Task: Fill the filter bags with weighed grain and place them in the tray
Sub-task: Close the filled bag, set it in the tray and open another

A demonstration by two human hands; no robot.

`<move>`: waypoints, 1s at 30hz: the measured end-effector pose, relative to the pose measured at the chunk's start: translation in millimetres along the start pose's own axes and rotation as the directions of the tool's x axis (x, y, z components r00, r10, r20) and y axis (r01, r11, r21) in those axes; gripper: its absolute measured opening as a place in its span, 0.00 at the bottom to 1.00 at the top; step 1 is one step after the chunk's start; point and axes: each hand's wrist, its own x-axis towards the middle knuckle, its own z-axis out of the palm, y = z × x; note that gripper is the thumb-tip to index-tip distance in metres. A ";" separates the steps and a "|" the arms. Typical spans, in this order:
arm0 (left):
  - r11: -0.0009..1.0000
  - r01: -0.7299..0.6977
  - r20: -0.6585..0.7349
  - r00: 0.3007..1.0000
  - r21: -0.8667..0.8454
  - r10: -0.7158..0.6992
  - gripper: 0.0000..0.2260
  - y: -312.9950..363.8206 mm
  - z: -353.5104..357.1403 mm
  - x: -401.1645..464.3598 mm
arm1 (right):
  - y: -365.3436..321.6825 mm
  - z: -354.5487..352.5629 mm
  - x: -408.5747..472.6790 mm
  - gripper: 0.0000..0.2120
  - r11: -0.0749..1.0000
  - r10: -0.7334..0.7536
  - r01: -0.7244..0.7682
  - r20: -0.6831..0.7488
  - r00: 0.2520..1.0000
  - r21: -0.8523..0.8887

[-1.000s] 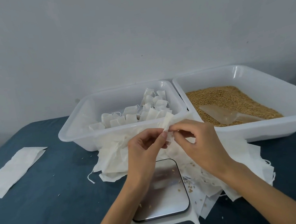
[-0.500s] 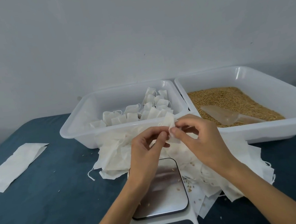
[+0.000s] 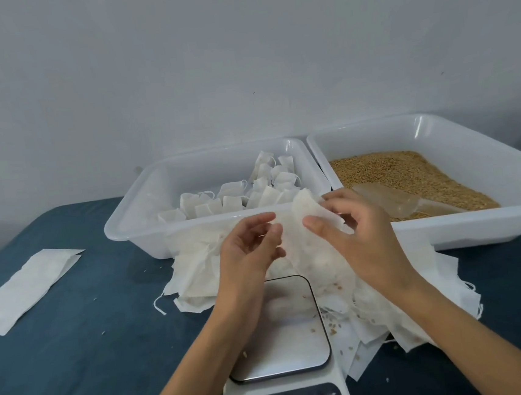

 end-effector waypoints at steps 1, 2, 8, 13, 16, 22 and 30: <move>0.999 0.042 -0.003 0.999 -0.024 -0.042 0.12 0.8 0.9 -0.1 | 0.7 -0.2 0.5 0.05 1.000 -0.007 0.007 -0.007 1.000 0.030; 0.995 0.091 0.022 0.996 -0.034 -0.091 0.17 1.4 1.7 -0.1 | 1.3 -0.3 0.8 0.08 0.998 -0.010 0.010 -0.006 1.000 0.064; 0.982 0.162 0.196 0.970 -0.094 -0.141 0.15 1.8 3.6 -3.3 | 3.9 0.0 0.6 0.15 0.990 0.024 -0.022 -0.011 1.000 0.140; 0.999 0.046 0.119 0.992 -0.010 -0.044 0.08 -0.6 -0.3 -0.7 | 6.2 1.6 -0.3 0.06 0.966 -0.198 0.161 -0.174 0.965 -0.203; 0.999 0.033 0.094 0.995 -0.005 -0.032 0.07 -1.8 1.8 -1.5 | 4.5 3.4 -2.5 0.09 0.967 -0.219 0.200 -0.118 0.968 -0.158; 0.999 -0.026 0.072 0.997 0.047 0.023 0.09 1.1 1.8 -3.2 | 2.4 4.7 -6.9 0.10 0.989 -0.142 0.142 -0.009 0.990 -0.051; 0.997 -0.068 -0.028 0.997 0.047 0.070 0.08 3.6 0.3 -1.1 | 0.1 0.5 -5.3 0.18 0.997 -0.079 0.079 0.031 0.996 -0.003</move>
